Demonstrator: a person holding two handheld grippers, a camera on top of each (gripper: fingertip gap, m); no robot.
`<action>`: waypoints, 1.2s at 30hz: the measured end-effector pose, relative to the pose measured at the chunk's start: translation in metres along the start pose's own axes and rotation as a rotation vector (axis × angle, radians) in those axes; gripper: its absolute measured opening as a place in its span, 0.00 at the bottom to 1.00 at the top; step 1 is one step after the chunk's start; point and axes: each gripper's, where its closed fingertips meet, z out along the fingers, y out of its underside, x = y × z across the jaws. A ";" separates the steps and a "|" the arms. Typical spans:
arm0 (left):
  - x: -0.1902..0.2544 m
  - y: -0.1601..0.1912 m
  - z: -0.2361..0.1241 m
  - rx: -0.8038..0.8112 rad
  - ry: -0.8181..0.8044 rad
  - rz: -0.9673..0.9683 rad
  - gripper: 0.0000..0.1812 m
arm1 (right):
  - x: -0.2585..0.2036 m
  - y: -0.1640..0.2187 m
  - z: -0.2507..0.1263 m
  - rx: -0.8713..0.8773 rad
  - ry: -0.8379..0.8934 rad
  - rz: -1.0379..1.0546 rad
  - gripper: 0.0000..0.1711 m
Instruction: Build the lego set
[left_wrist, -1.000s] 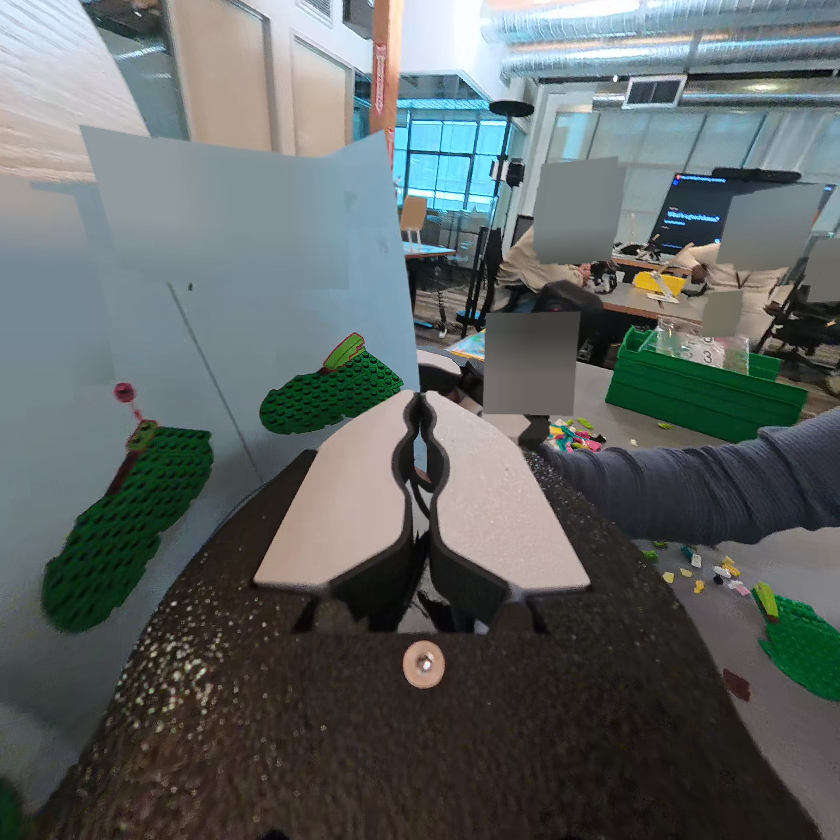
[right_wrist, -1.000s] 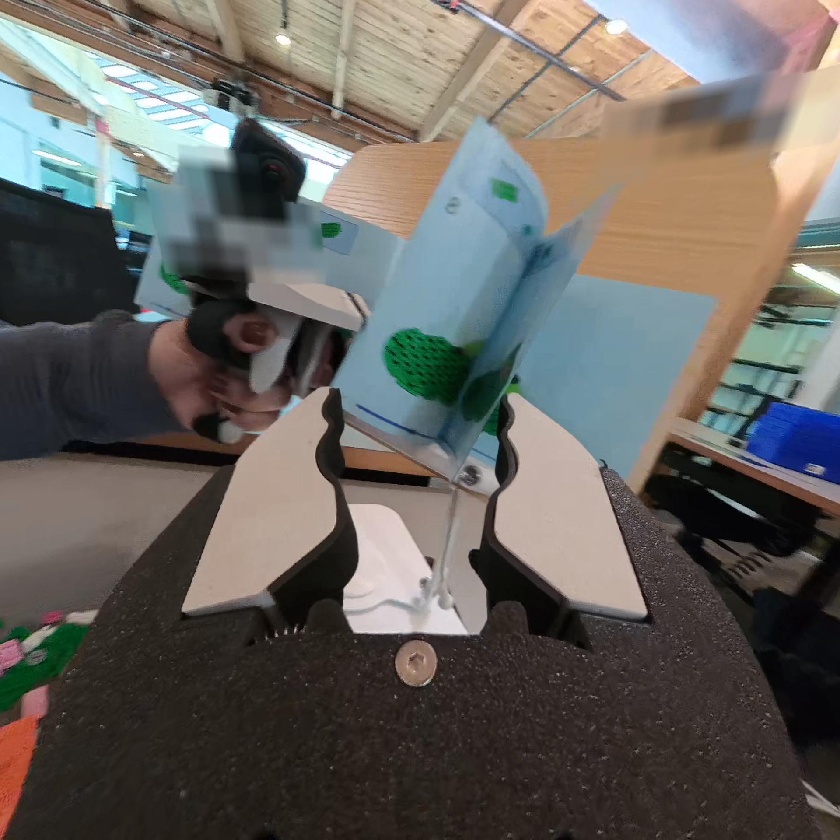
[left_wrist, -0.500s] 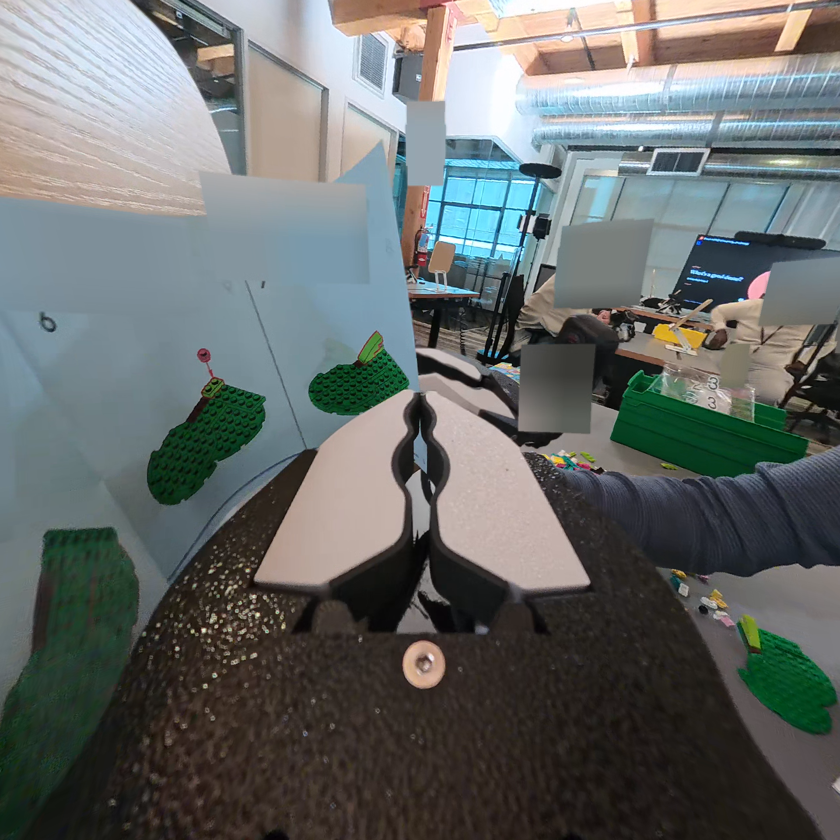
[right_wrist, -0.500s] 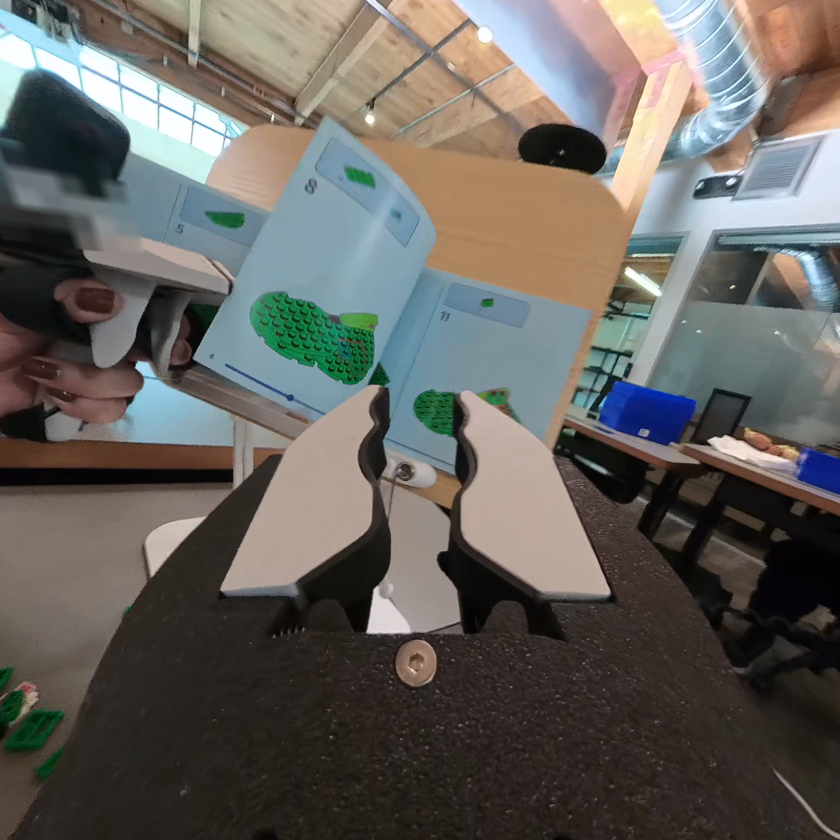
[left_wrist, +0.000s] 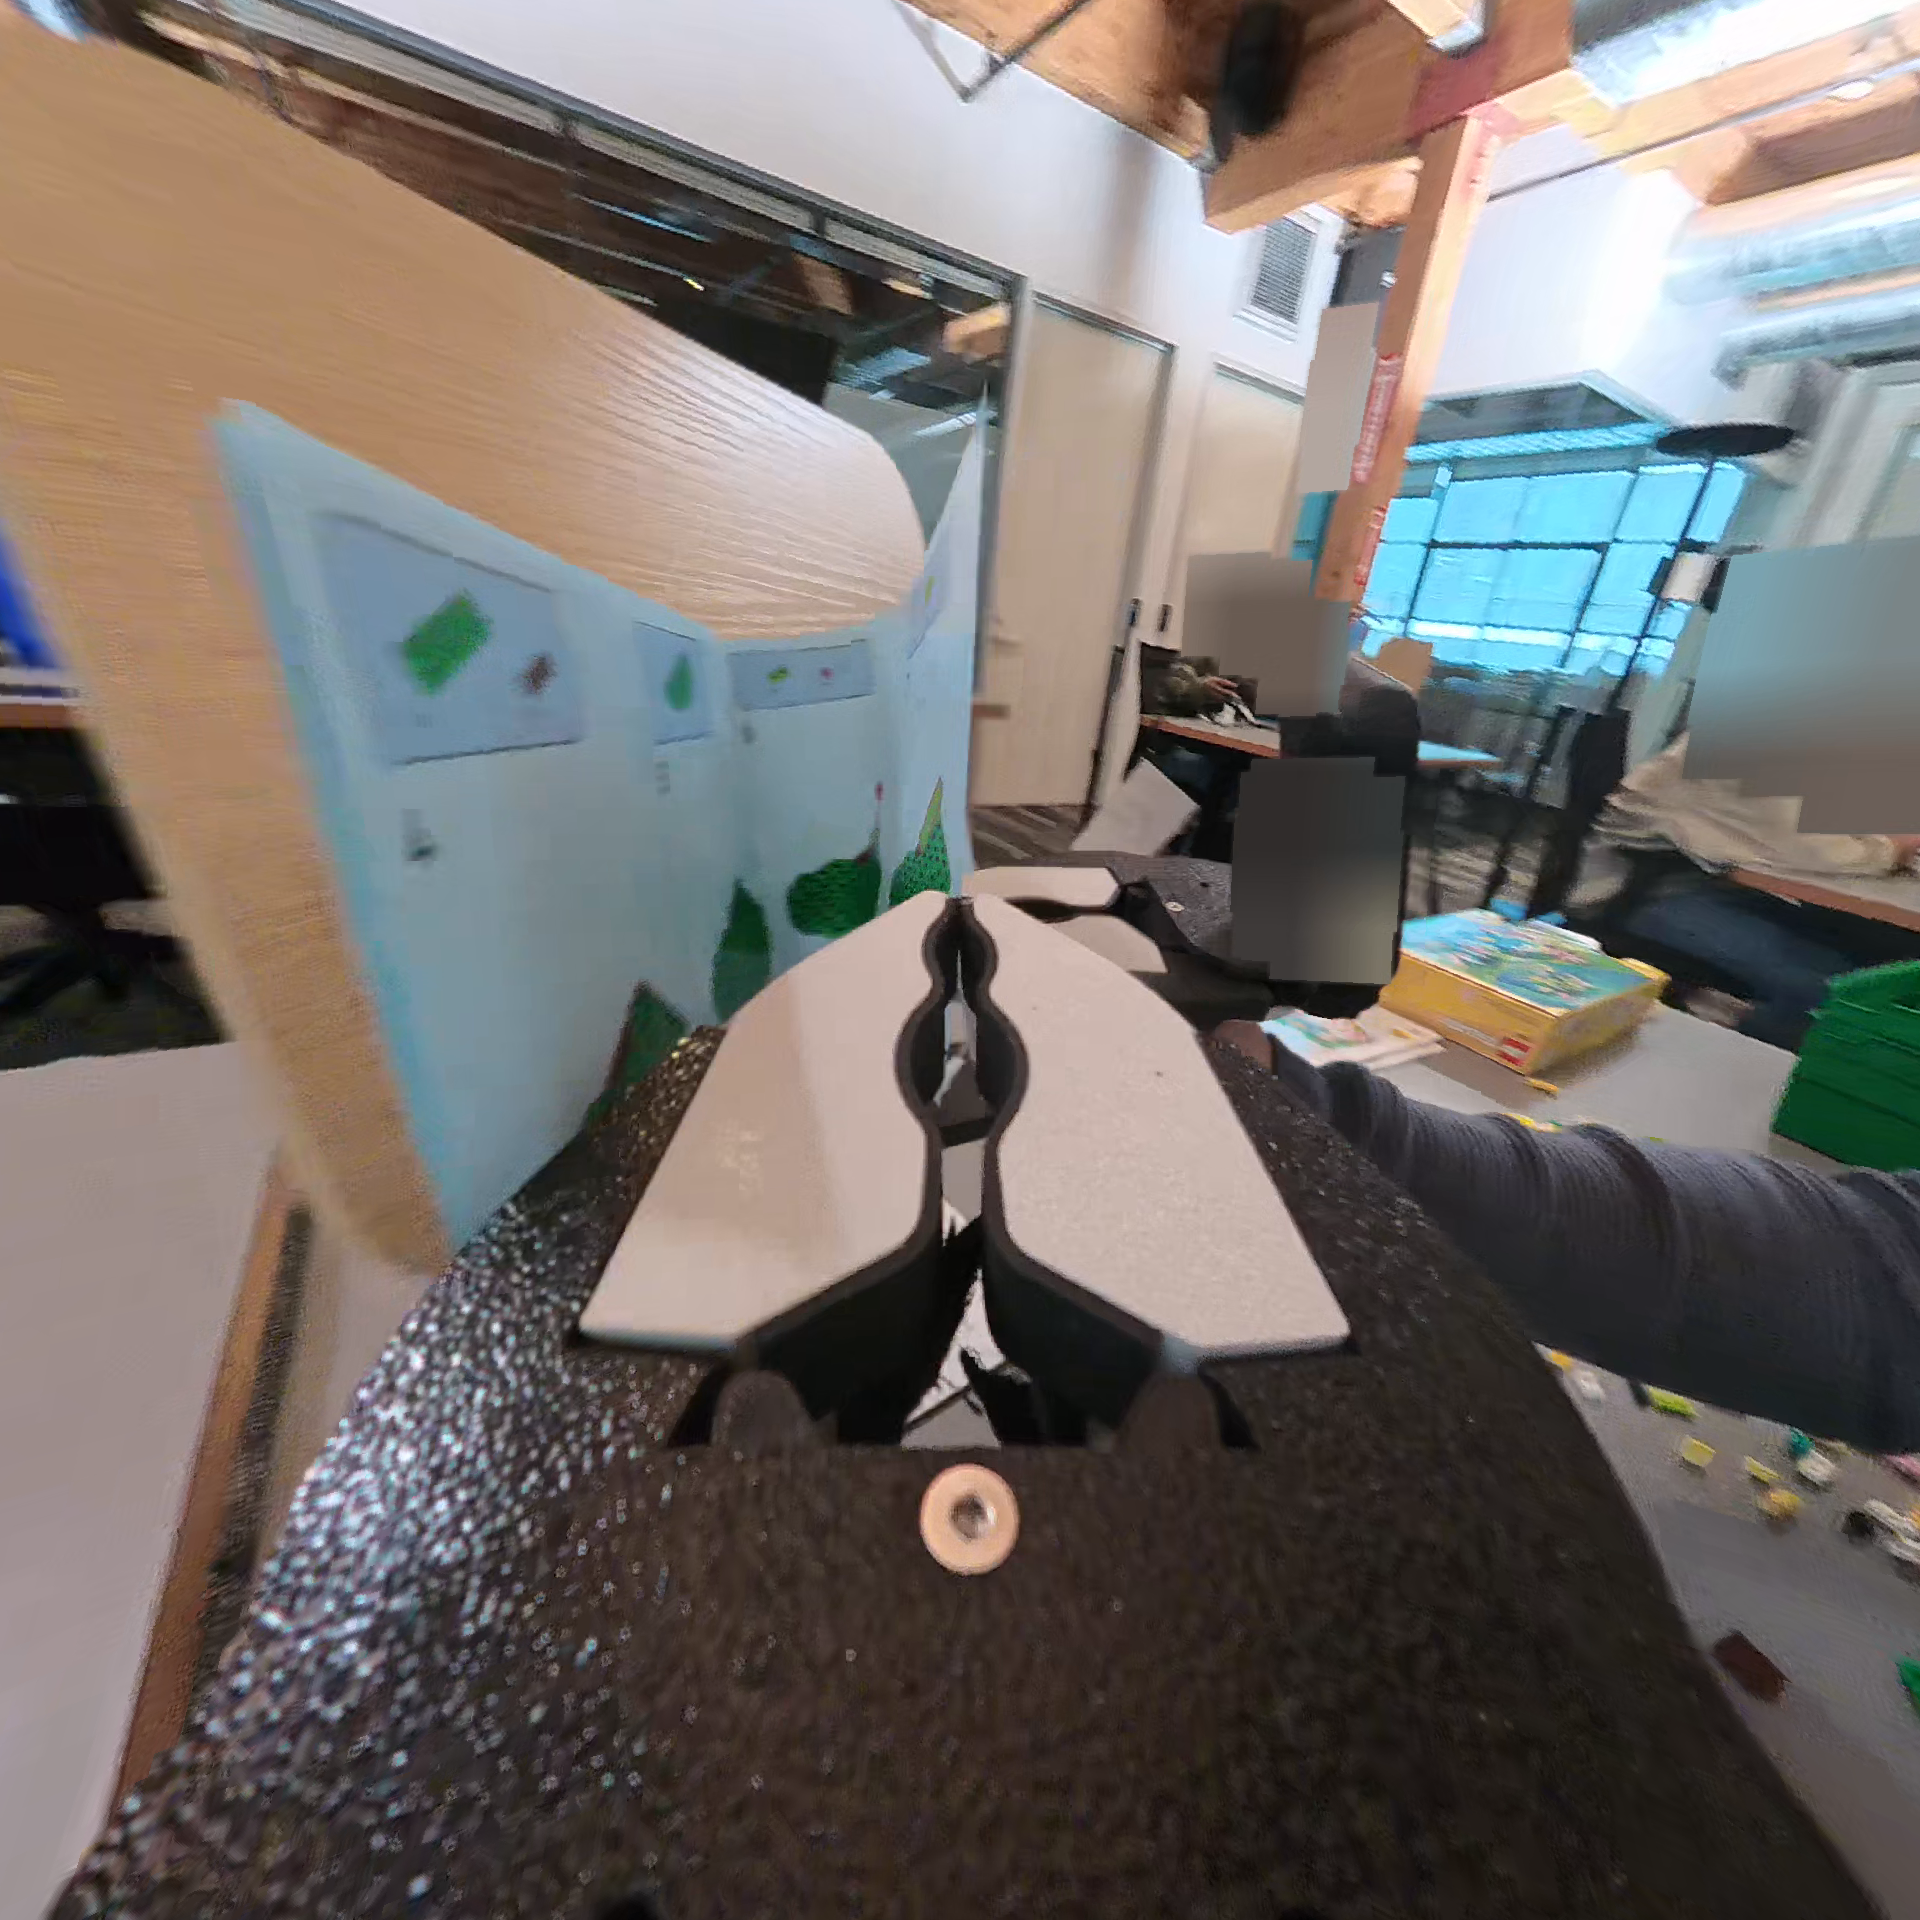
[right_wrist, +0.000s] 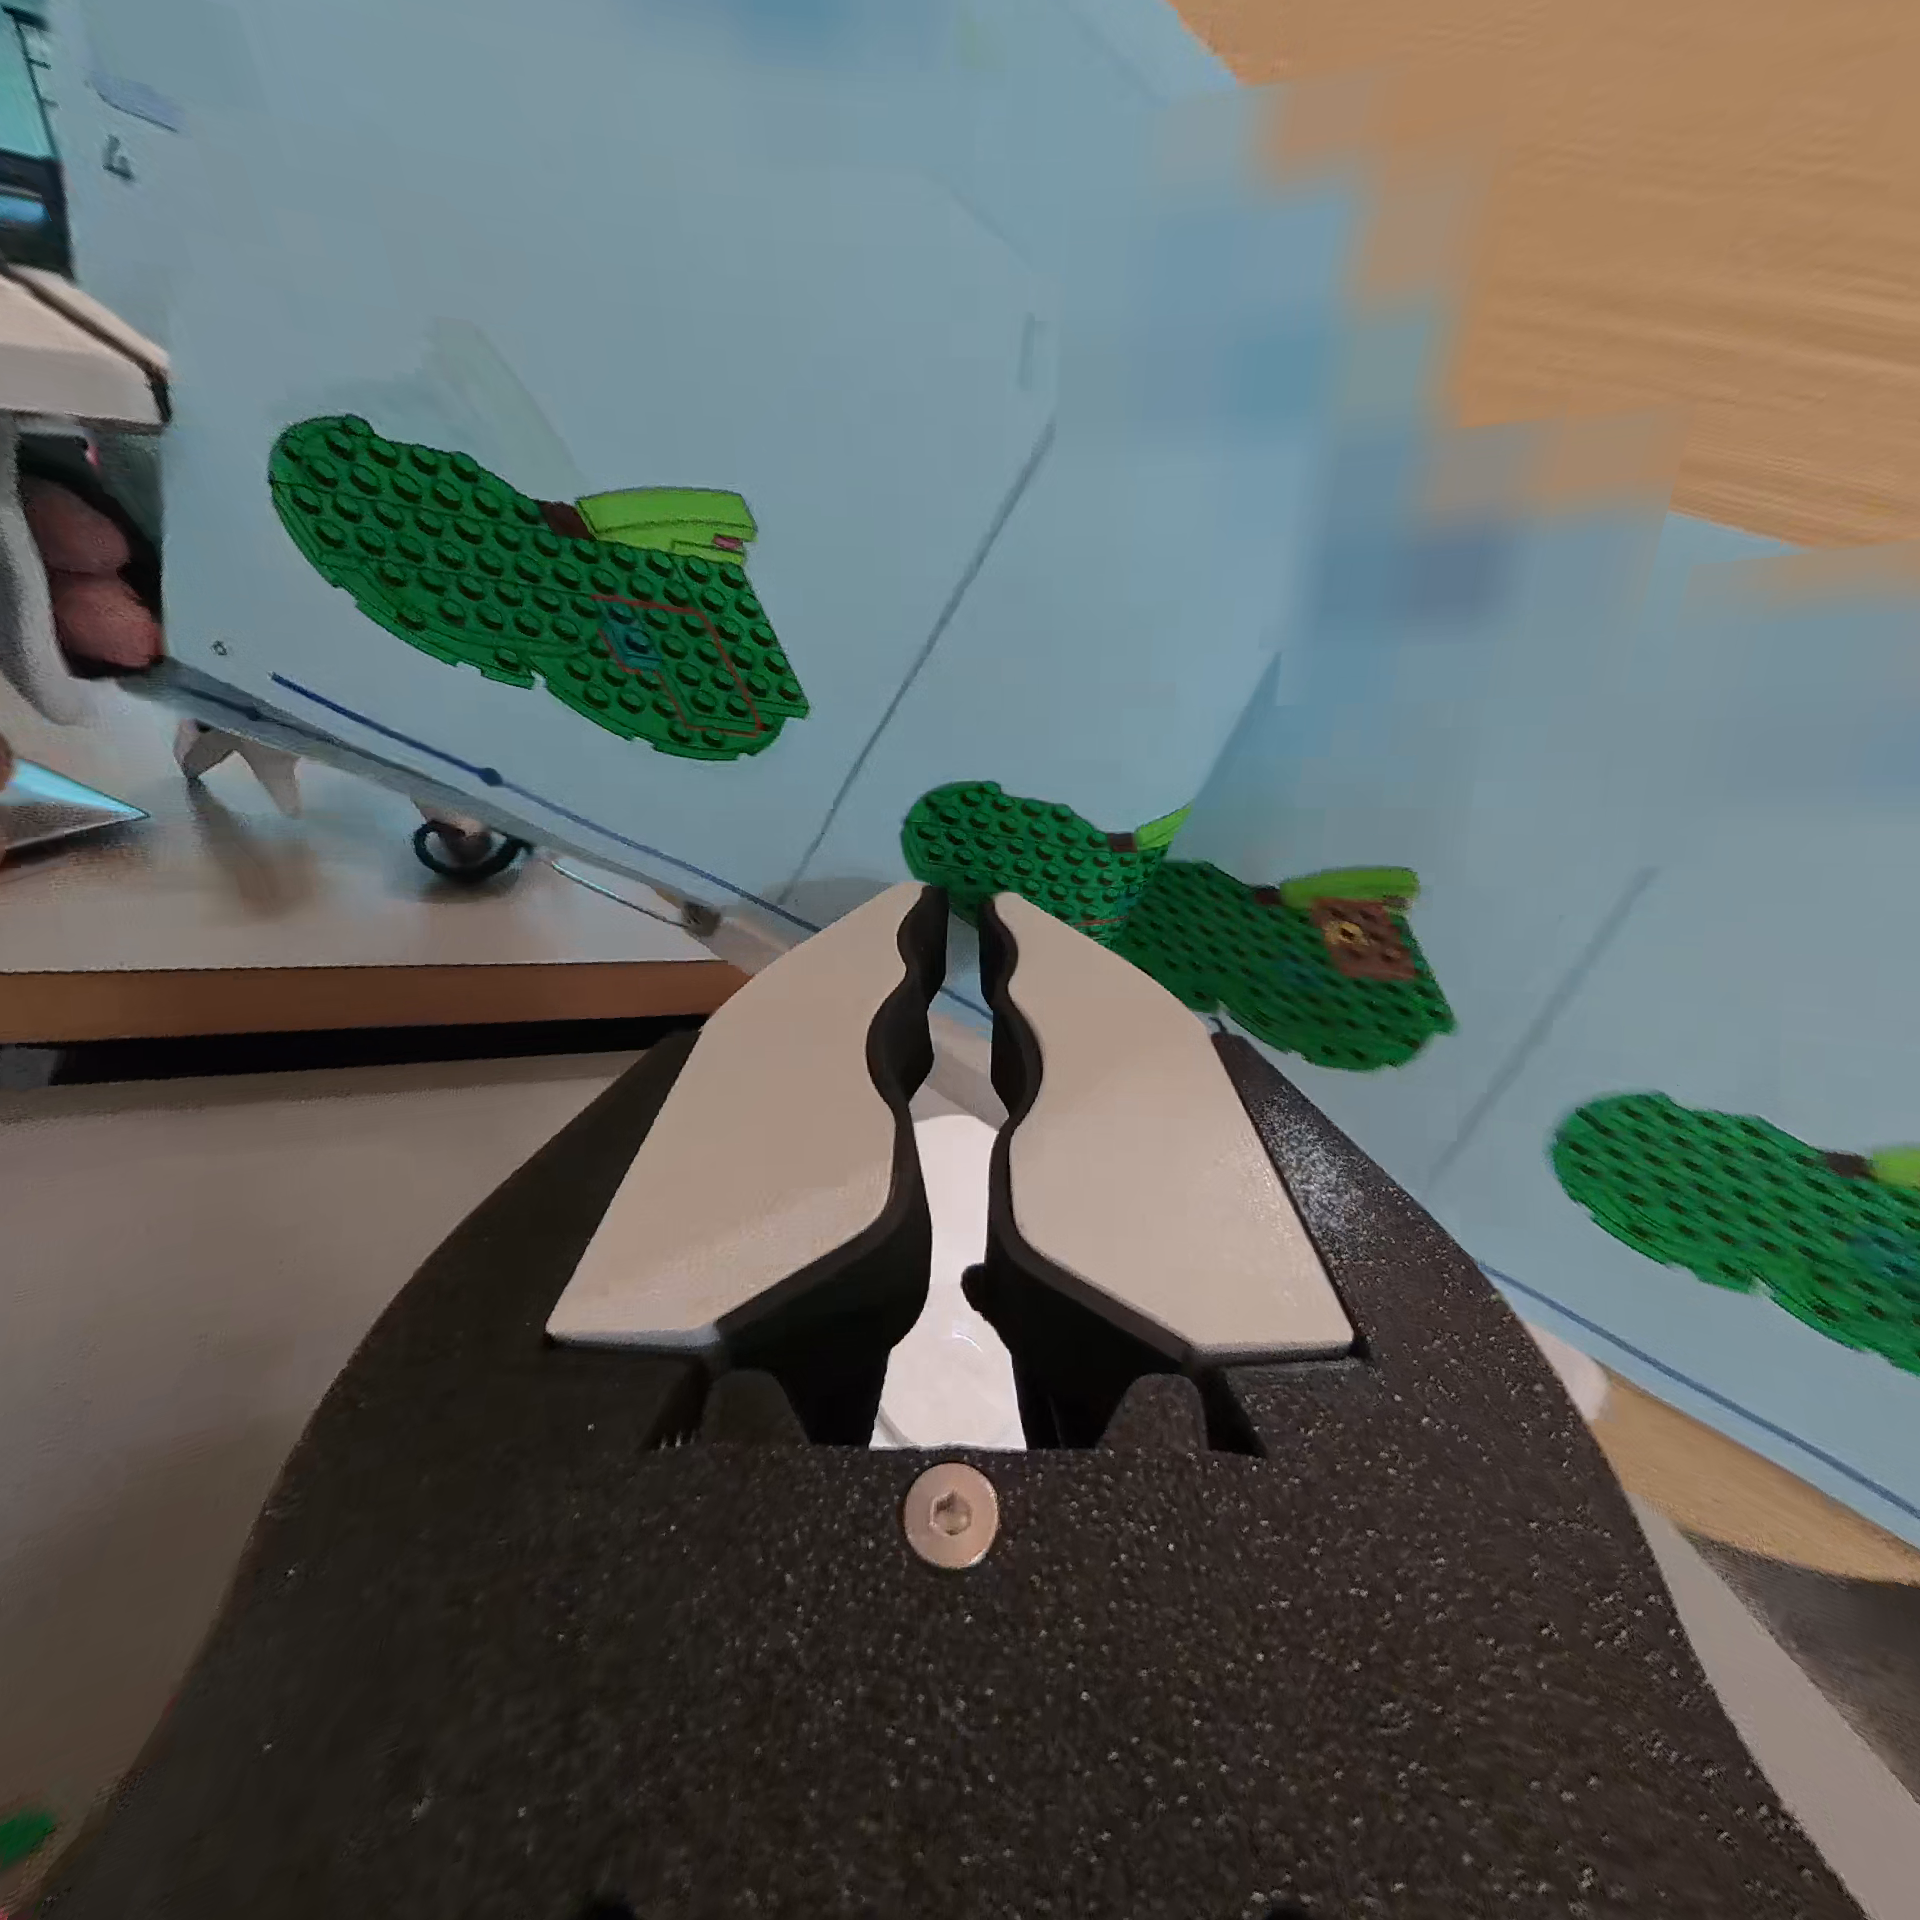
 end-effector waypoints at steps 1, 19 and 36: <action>-0.004 -0.003 -0.010 0.027 -0.043 0.004 0.00 | -0.004 -0.002 0.004 -0.008 -0.004 -0.002 0.03; -0.119 0.051 -0.038 -0.071 -0.318 -0.163 0.55 | -0.026 0.000 0.041 -0.100 -0.076 -0.036 0.03; -0.110 0.040 -0.041 0.054 -0.082 -0.227 0.41 | 0.003 -0.003 0.037 -0.094 0.077 -0.163 0.05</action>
